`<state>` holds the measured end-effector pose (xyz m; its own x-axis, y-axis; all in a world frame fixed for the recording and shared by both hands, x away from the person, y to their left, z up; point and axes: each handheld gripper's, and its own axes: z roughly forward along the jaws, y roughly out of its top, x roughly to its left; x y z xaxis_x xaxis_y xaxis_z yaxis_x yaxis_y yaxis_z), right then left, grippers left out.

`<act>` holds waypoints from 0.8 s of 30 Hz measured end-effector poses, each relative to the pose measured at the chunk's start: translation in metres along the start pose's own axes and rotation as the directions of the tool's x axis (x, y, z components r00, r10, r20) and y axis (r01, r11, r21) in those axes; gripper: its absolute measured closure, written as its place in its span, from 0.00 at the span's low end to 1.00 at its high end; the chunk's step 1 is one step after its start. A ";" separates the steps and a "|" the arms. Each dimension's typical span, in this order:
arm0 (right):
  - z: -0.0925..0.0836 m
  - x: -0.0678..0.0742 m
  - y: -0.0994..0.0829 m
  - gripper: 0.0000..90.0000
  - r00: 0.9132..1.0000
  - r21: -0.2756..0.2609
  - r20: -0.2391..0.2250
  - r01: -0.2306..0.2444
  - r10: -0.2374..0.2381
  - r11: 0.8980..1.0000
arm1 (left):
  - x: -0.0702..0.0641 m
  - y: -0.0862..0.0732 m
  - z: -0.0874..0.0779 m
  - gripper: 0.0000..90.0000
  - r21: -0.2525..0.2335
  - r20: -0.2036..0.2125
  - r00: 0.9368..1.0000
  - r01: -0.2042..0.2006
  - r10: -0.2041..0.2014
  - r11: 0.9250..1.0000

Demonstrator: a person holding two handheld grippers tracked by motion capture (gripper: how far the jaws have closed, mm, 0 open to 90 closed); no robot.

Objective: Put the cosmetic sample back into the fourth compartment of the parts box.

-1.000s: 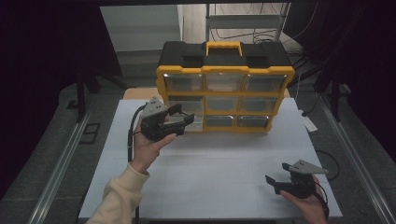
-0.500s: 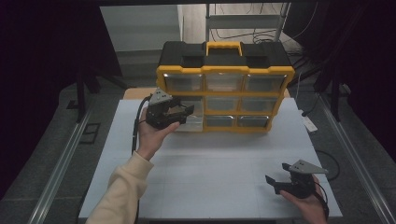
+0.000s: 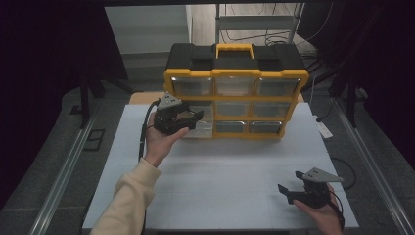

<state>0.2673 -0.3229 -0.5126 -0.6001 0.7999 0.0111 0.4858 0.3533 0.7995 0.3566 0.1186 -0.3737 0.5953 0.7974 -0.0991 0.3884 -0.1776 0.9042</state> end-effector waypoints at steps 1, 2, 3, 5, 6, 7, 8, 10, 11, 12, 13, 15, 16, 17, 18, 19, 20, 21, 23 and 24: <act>0.000 0.000 0.000 0.18 1.000 -0.001 0.000 0.000 0.000 1.000 | 0.000 0.000 -0.001 0.35 -0.003 0.000 1.000 -0.004 0.004 1.000; 0.000 0.000 0.000 0.18 1.000 0.000 0.002 0.000 0.000 1.000 | -0.001 0.000 -0.001 0.32 -0.009 -0.003 1.000 -0.004 0.004 1.000; 0.000 0.000 0.000 0.18 1.000 0.000 0.001 -0.001 0.001 1.000 | -0.001 0.000 -0.003 0.29 -0.016 0.003 1.000 0.001 -0.001 1.000; 0.000 0.000 0.000 0.18 1.000 0.001 0.005 0.000 0.000 1.000 | 0.000 0.000 -0.006 0.26 -0.023 0.019 1.000 0.009 -0.009 1.000; 0.000 0.000 0.000 0.18 1.000 0.001 0.006 0.001 -0.001 1.000 | 0.000 0.000 -0.008 0.24 -0.024 0.022 1.000 0.012 -0.011 1.000; 0.000 0.000 0.000 0.18 1.000 0.001 0.006 0.001 -0.001 1.000 | 0.000 0.000 -0.008 0.23 -0.024 0.022 1.000 0.012 -0.011 1.000; 0.000 0.000 0.000 0.18 1.000 0.000 0.005 0.000 0.000 1.000 | -0.001 0.000 -0.012 0.23 -0.027 0.038 0.999 0.009 -0.008 1.000; 0.000 0.000 0.000 0.18 1.000 0.000 0.005 -0.001 0.001 1.000 | -0.002 -0.003 -0.017 0.22 -0.027 0.056 0.998 0.001 0.001 1.000; 0.000 0.000 0.000 0.18 1.000 0.000 0.004 -0.002 0.002 1.000 | -0.003 -0.004 -0.018 0.21 -0.025 0.065 0.998 -0.001 0.003 1.000; 0.000 0.000 0.000 0.18 1.000 -0.001 0.000 -0.004 0.004 1.000 | -0.004 -0.006 -0.021 0.21 -0.021 0.075 0.997 -0.005 0.006 1.000; 0.000 0.000 0.000 0.18 1.000 -0.001 0.000 -0.002 0.002 1.000 | -0.005 -0.009 -0.024 0.21 -0.018 0.086 0.996 -0.010 0.011 1.000; 0.000 -0.001 0.000 0.18 1.000 0.001 0.005 0.001 -0.001 1.000 | -0.006 -0.010 -0.026 0.21 -0.016 0.096 0.995 -0.011 0.013 1.000; 0.000 -0.001 0.000 0.18 1.000 0.001 0.003 -0.001 0.001 1.000 | -0.006 -0.012 -0.029 0.21 -0.015 0.107 0.994 -0.011 0.012 1.000; 0.000 -0.001 0.000 0.18 1.000 -0.002 -0.001 -0.004 0.004 1.000 | -0.007 -0.014 -0.031 0.21 -0.015 0.120 0.993 -0.010 0.012 1.000; 0.000 -0.002 -0.001 0.18 1.000 -0.002 -0.001 -0.005 0.005 1.000 | -0.008 -0.016 -0.033 0.21 -0.014 0.128 0.992 -0.011 0.013 1.000; 0.000 -0.002 -0.001 0.18 1.000 -0.003 -0.002 -0.008 0.008 1.000 | -0.009 -0.018 -0.035 0.21 -0.015 0.132 0.991 -0.014 0.016 1.000; 0.001 -0.002 0.000 0.18 1.000 -0.003 -0.003 -0.007 0.007 1.000 | -0.010 -0.020 -0.037 0.21 -0.013 0.135 0.991 -0.021 0.023 1.000; 0.001 -0.002 0.000 0.18 1.000 -0.003 -0.003 -0.007 0.007 1.000 | -0.011 -0.022 -0.038 0.21 -0.012 0.138 0.990 -0.023 0.024 1.000; 0.001 -0.002 0.000 0.18 1.000 -0.003 -0.005 -0.005 0.005 1.000 | -0.013 -0.029 -0.041 0.21 -0.007 0.150 0.988 -0.024 0.024 1.000; 0.001 -0.002 0.000 0.18 1.000 -0.004 -0.007 -0.007 0.007 1.000 | -0.014 -0.032 -0.043 0.21 -0.007 0.157 0.987 -0.021 0.022 1.000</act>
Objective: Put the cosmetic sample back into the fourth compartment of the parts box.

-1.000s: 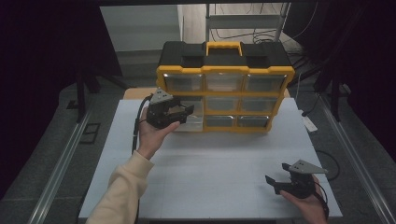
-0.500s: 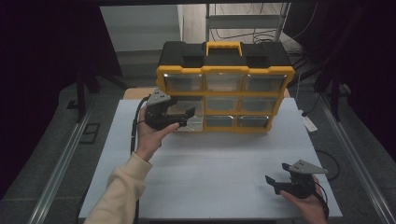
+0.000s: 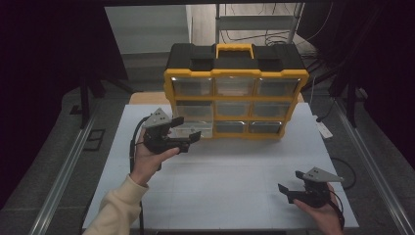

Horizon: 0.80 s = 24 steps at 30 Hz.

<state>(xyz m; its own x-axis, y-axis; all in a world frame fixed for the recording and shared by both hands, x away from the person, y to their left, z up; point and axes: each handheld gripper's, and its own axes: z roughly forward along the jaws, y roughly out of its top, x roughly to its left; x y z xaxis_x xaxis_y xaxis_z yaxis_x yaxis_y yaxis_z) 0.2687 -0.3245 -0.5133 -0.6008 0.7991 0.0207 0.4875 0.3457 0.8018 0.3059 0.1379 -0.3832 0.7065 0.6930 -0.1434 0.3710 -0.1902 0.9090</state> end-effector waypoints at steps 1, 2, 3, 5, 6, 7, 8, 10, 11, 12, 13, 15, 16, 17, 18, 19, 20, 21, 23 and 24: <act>0.000 0.000 0.000 0.18 1.000 -0.001 -0.001 -0.001 0.001 1.000 | -0.002 -0.005 -0.002 0.21 0.003 0.002 1.000 -0.002 0.002 1.000; 0.000 0.000 0.000 0.18 1.000 -0.001 -0.001 -0.001 0.001 1.000 | -0.002 -0.005 -0.002 0.21 0.003 0.002 1.000 -0.002 0.002 1.000; 0.000 0.000 0.000 0.18 1.000 -0.005 -0.003 -0.003 0.003 1.000 | -0.004 -0.009 -0.003 0.21 0.006 0.003 1.000 -0.003 0.003 1.000; 0.001 0.000 0.001 0.18 1.000 -0.003 -0.006 0.002 -0.002 1.000 | -0.007 -0.018 -0.005 0.21 0.017 0.003 1.000 -0.009 0.009 1.000; 0.001 0.000 0.001 0.18 1.000 -0.001 -0.008 0.002 -0.002 1.000 | -0.008 -0.024 -0.006 0.21 0.024 0.003 1.000 -0.013 0.013 1.000; 0.002 0.000 0.001 0.18 1.000 0.000 -0.009 0.005 -0.005 1.000 | -0.009 -0.029 -0.007 0.21 0.029 0.002 1.000 -0.013 0.013 1.000; 0.002 0.000 0.001 0.18 1.000 -0.001 -0.009 0.004 -0.004 1.000 | -0.010 -0.034 -0.008 0.21 0.033 0.001 1.000 -0.009 0.009 0.999; 0.001 0.000 0.001 0.18 1.000 -0.003 -0.009 0.004 -0.004 1.000 | -0.011 -0.044 -0.010 0.21 0.038 -0.005 1.000 -0.010 0.010 0.999; 0.001 0.000 0.002 0.18 1.000 -0.005 -0.010 0.002 -0.002 1.000 | -0.011 -0.049 -0.011 0.21 0.042 -0.009 1.000 -0.008 0.008 0.999; 0.001 0.001 0.002 0.18 1.000 -0.005 -0.009 0.002 -0.002 1.000 | -0.012 -0.057 -0.013 0.21 0.049 -0.015 1.000 -0.008 0.009 0.999; 0.001 0.001 0.002 0.18 1.000 -0.005 -0.009 0.002 -0.002 1.000 | -0.012 -0.057 -0.013 0.21 0.049 -0.015 1.000 -0.008 0.009 0.999; 0.001 0.003 0.002 0.18 1.000 0.000 -0.004 0.011 -0.011 1.000 | -0.012 -0.073 -0.015 0.21 0.071 -0.028 0.999 -0.016 0.018 0.997; 0.000 0.003 0.002 0.18 1.000 -0.001 -0.004 0.011 -0.011 1.000 | -0.012 -0.077 -0.016 0.21 0.079 -0.033 0.999 -0.019 0.022 0.997; 0.000 0.003 0.002 0.18 1.000 -0.003 -0.003 0.011 -0.011 1.000 | -0.011 -0.084 -0.017 0.21 0.092 -0.043 0.999 -0.023 0.027 0.995; 0.000 0.003 0.002 0.18 1.000 -0.006 -0.005 0.008 -0.008 1.000 | -0.011 -0.084 -0.017 0.21 0.092 -0.043 0.999 -0.023 0.027 0.995; 0.000 0.002 0.002 0.18 1.000 -0.005 -0.006 0.007 -0.007 1.000 | -0.010 -0.089 -0.017 0.21 0.102 -0.052 0.998 -0.029 0.034 0.994; 0.000 0.002 0.002 0.18 1.000 -0.005 -0.006 0.007 -0.007 1.000 | -0.009 -0.094 -0.018 0.21 0.110 -0.060 0.998 -0.028 0.035 0.994; 0.001 0.002 0.003 0.18 1.000 -0.004 -0.005 0.009 -0.009 1.000 | -0.007 -0.102 -0.020 0.21 0.118 -0.070 0.997 -0.022 0.031 0.993; 0.003 0.003 0.003 0.18 1.000 0.000 -0.006 0.013 -0.013 1.000 | -0.004 -0.110 -0.022 0.20 0.126 -0.086 0.996 -0.013 0.024 0.992; 0.003 0.003 0.003 0.18 1.000 -0.001 -0.008 0.015 -0.015 1.000 | -0.002 -0.113 -0.024 0.20 0.131 -0.094 0.995 -0.010 0.022 0.991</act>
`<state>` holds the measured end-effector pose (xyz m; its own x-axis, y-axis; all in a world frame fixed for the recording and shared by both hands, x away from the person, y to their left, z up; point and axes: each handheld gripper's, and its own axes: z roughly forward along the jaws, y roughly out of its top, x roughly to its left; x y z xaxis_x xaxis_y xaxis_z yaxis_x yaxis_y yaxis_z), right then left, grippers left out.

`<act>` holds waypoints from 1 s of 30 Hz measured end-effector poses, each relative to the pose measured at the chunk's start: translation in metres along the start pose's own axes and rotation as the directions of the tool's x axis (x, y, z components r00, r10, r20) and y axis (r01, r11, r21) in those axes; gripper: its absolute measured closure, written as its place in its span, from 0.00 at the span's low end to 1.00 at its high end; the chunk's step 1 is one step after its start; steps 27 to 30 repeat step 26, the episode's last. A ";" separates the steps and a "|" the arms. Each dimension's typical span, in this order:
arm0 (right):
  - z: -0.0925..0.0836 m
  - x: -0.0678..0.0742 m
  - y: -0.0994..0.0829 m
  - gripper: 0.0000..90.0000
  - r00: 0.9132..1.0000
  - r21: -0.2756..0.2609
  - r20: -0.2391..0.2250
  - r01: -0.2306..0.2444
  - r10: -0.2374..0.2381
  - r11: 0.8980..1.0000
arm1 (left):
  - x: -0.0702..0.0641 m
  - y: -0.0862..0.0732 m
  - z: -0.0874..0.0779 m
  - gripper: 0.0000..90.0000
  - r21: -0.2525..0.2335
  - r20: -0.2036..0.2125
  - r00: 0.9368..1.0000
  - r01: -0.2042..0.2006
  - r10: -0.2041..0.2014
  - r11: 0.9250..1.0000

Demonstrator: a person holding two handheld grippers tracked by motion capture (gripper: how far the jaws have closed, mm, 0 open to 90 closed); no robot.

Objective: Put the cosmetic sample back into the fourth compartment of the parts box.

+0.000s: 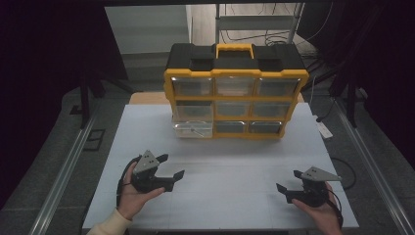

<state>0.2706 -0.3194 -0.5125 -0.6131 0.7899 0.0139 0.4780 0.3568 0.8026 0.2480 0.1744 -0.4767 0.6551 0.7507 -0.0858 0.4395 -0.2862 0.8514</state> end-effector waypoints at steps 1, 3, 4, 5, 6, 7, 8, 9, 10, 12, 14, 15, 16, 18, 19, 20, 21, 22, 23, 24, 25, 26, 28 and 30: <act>0.000 0.000 0.000 0.18 1.000 -0.001 -0.002 0.002 -0.002 1.000 | 0.001 -0.002 -0.001 0.20 0.003 -0.004 1.000 0.001 -0.001 1.000; 0.001 0.000 0.001 0.18 1.000 -0.002 -0.006 0.005 -0.005 1.000 | 0.004 -0.010 -0.003 0.20 0.005 -0.010 1.000 0.014 -0.014 1.000; 0.002 0.000 0.001 0.18 1.000 -0.002 -0.007 0.005 -0.005 1.000 | 0.006 -0.012 -0.003 0.20 0.007 -0.011 1.000 0.018 -0.018 1.000; 0.002 0.000 0.001 0.18 1.000 -0.002 -0.007 0.005 -0.005 1.000 | 0.007 -0.015 -0.004 0.20 0.006 -0.016 1.000 0.024 -0.024 1.000; 0.002 -0.001 0.001 0.18 1.000 -0.002 -0.008 0.005 -0.005 1.000 | 0.009 -0.018 -0.005 0.20 0.004 -0.019 0.999 0.032 -0.032 0.999; 0.002 -0.001 0.001 0.18 1.000 -0.003 -0.009 0.004 -0.005 1.000 | 0.012 -0.020 -0.007 0.20 0.001 -0.024 0.999 0.044 -0.044 0.999; 0.002 -0.001 0.001 0.18 1.000 -0.003 -0.010 0.006 -0.006 1.000 | 0.014 -0.023 -0.008 0.20 0.000 -0.029 0.998 0.054 -0.054 0.999; 0.002 -0.001 0.001 0.18 1.000 -0.004 -0.011 0.006 -0.006 1.000 | 0.017 -0.026 -0.008 0.20 0.000 -0.040 0.997 0.063 -0.063 0.998; 0.002 0.000 0.001 0.18 1.000 -0.006 -0.012 0.007 -0.007 1.000 | 0.019 -0.028 -0.008 0.20 0.004 -0.046 0.997 0.066 -0.066 0.998; 0.002 0.000 0.001 0.18 1.000 -0.008 -0.013 0.009 -0.009 1.000 | 0.023 -0.034 -0.007 0.21 0.016 -0.060 0.995 0.075 -0.074 0.997; 0.002 0.000 0.001 0.18 1.000 -0.009 -0.013 0.009 -0.009 1.000 | 0.025 -0.036 -0.006 0.21 0.022 -0.066 0.995 0.082 -0.081 0.996; 0.002 0.000 0.001 0.18 1.000 -0.009 -0.015 0.009 -0.009 1.000 | 0.025 -0.037 -0.005 0.21 0.024 -0.067 0.994 0.085 -0.083 0.996; 0.002 0.000 0.001 0.18 1.000 -0.009 -0.015 0.009 -0.009 1.000 | 0.025 -0.037 -0.005 0.21 0.024 -0.067 0.994 0.085 -0.083 0.996; 0.002 0.001 0.001 0.18 1.000 -0.010 -0.016 0.012 -0.012 1.000 | 0.026 -0.037 -0.005 0.21 0.026 -0.069 0.994 0.084 -0.082 0.996; 0.002 0.001 0.001 0.17 1.000 -0.013 -0.019 0.014 -0.014 1.000 | 0.025 -0.037 -0.005 0.21 0.026 -0.071 0.994 0.082 -0.080 0.996; 0.001 0.001 0.001 0.18 1.000 -0.014 -0.020 0.014 -0.014 1.000 | 0.025 -0.037 -0.004 0.21 0.026 -0.071 0.994 0.081 -0.079 0.996; 0.001 0.001 0.001 0.18 1.000 -0.015 -0.021 0.013 -0.013 1.000 | 0.025 -0.037 -0.004 0.21 0.026 -0.071 0.994 0.081 -0.079 0.996; 0.001 0.001 0.001 0.17 1.000 -0.016 -0.021 0.012 -0.013 1.000 | 0.025 -0.037 -0.004 0.21 0.026 -0.070 0.994 0.080 -0.079 0.996; 0.001 0.000 0.001 0.18 1.000 -0.018 -0.020 0.012 -0.012 1.000 | 0.024 -0.037 -0.004 0.20 0.026 -0.072 0.994 0.078 -0.076 0.997; 0.000 0.000 0.001 0.17 1.000 -0.021 -0.019 0.011 -0.012 1.000 | 0.024 -0.037 -0.004 0.21 0.028 -0.075 0.995 0.074 -0.072 0.997; 0.000 0.000 0.001 0.18 1.000 -0.022 -0.022 0.008 -0.008 1.000 | 0.024 -0.038 -0.004 0.21 0.029 -0.075 0.995 0.073 -0.071 0.997; 0.000 0.000 0.002 0.18 1.000 -0.024 -0.023 0.007 -0.008 1.000 | 0.023 -0.038 -0.003 0.21 0.031 -0.075 0.995 0.071 -0.068 0.997; 0.000 0.000 0.002 0.18 1.000 -0.024 -0.023 0.007 -0.008 1.000 | 0.023 -0.038 -0.003 0.21 0.031 -0.075 0.995 0.071 -0.068 0.997; 0.000 0.000 0.002 0.18 1.000 -0.024 -0.023 0.007 -0.008 1.000 | 0.023 -0.038 -0.003 0.21 0.031 -0.075 0.995 0.071 -0.068 0.997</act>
